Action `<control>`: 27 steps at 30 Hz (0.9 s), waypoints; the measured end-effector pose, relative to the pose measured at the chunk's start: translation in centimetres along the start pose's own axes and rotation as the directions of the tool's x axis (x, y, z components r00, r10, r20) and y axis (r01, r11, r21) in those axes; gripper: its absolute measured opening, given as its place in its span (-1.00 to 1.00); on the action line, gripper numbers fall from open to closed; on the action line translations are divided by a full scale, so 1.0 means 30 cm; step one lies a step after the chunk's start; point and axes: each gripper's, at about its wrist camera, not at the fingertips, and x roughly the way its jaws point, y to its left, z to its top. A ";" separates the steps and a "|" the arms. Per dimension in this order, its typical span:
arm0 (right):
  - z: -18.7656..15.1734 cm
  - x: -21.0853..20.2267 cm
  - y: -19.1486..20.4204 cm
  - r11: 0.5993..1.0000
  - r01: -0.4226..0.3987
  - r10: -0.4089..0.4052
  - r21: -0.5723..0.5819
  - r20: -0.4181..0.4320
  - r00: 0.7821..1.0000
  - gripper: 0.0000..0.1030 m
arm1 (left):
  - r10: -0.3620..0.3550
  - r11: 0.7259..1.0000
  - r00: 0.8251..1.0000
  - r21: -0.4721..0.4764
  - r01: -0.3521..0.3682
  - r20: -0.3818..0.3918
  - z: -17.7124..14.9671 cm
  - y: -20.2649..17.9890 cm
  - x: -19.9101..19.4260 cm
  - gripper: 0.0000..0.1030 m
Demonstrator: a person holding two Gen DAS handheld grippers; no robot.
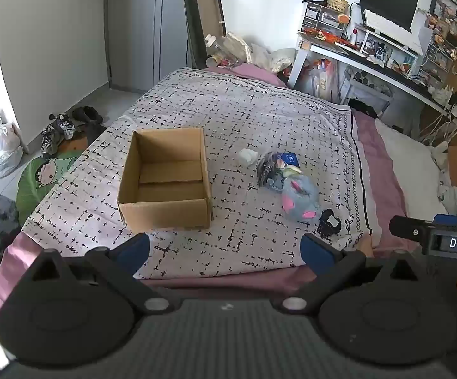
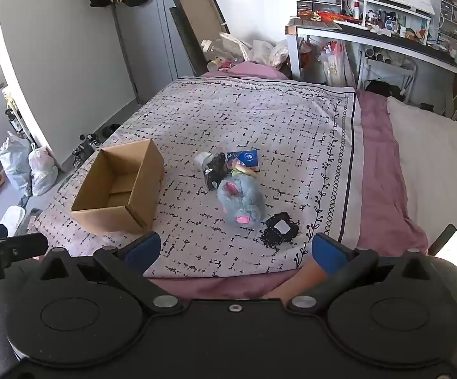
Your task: Organize soft objects
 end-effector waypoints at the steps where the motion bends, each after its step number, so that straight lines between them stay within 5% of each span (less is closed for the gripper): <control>1: 0.000 -0.001 0.002 1.000 0.003 -0.003 -0.003 0.005 1.000 1.00 | 0.002 1.000 1.000 0.001 -0.002 0.008 0.000 0.000 -0.001 0.96; 27: 0.001 -0.016 0.002 1.000 0.006 -0.006 -0.001 0.006 1.000 1.00 | 0.001 1.000 1.000 0.016 -0.001 -0.004 0.007 -0.027 -0.007 0.96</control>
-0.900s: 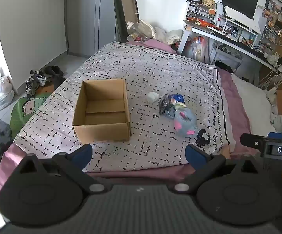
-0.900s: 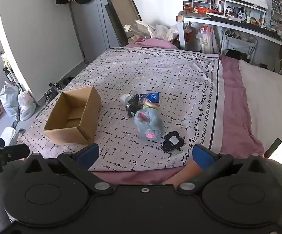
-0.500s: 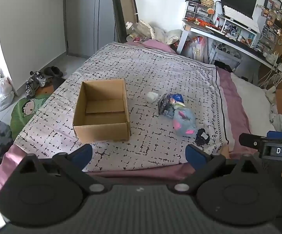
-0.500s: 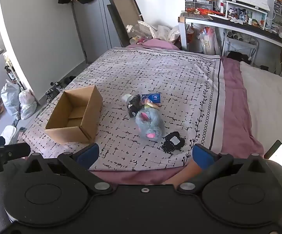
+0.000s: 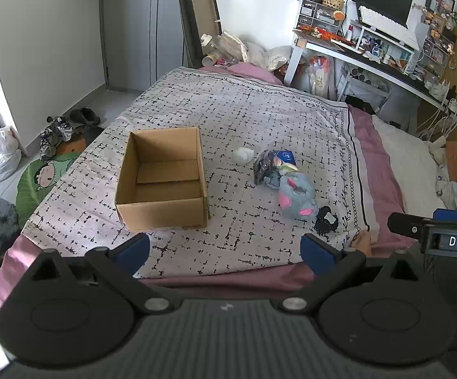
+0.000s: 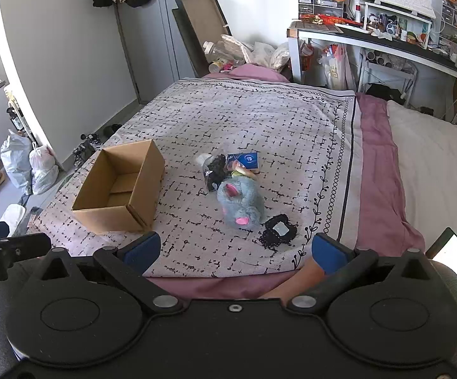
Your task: Organize soft objects
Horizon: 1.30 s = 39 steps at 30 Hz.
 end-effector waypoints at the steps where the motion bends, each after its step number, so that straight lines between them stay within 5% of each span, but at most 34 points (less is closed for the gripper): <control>1: -0.001 0.003 0.001 1.000 0.000 0.000 -0.001 0.000 1.000 1.00 | -0.001 1.000 1.000 0.000 0.001 0.000 -0.001 0.001 0.000 0.96; 39: 0.000 0.007 0.000 1.000 -0.003 0.003 -0.005 -0.002 1.000 1.00 | 0.002 1.000 1.000 0.002 -0.002 -0.009 -0.014 -0.008 0.016 0.96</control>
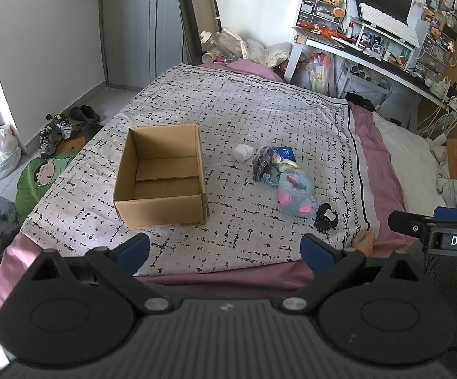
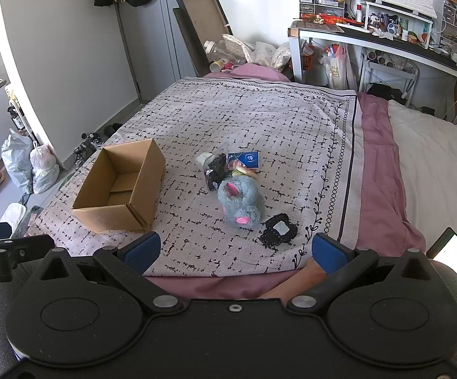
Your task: Organize soft objects
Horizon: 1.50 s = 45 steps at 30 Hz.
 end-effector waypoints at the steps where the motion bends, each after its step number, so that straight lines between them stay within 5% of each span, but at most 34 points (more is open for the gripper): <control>1: 0.000 0.000 0.000 1.000 0.000 0.000 0.000 0.000 1.000 1.00 | 0.000 1.000 1.000 0.000 0.000 0.000 0.000 0.000 0.000 0.96; 25: -0.005 0.039 -0.015 1.000 -0.019 0.019 0.010 -0.021 1.000 1.00 | 0.013 1.000 1.000 -0.003 -0.013 -0.003 0.025 0.001 0.023 0.96; 45: 0.023 0.196 -0.138 0.994 -0.004 0.013 0.109 -0.082 0.997 1.00 | -0.020 0.999 0.999 -0.030 0.019 -0.026 0.066 -0.035 0.195 0.95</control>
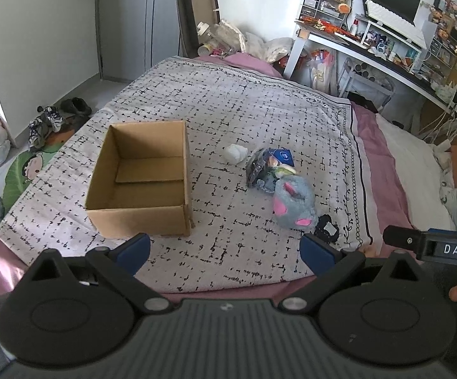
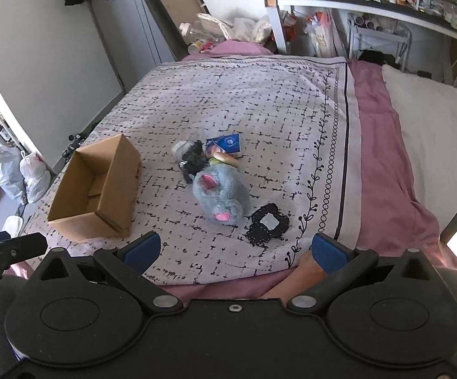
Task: Organize soft objects
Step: 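Move both grippers to the grey plush toy and close on it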
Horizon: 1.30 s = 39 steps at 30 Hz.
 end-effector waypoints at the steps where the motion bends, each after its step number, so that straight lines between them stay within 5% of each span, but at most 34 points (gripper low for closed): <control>1: 0.005 0.009 -0.007 1.000 -0.001 0.001 0.007 -0.001 1.000 1.00 | -0.001 1.000 1.000 -0.003 0.001 -0.002 0.002 -0.002 0.009 0.95; 24: 0.100 0.252 -0.130 0.981 -0.117 0.121 0.157 -0.016 0.992 0.98 | -0.037 0.998 0.999 -0.050 0.035 -0.038 0.083 -0.040 0.271 0.82; 39: 0.144 0.434 -0.188 0.937 -0.200 0.223 0.288 -0.050 0.974 0.25 | -0.126 0.989 0.988 -0.086 0.119 -0.089 0.135 -0.095 0.466 0.28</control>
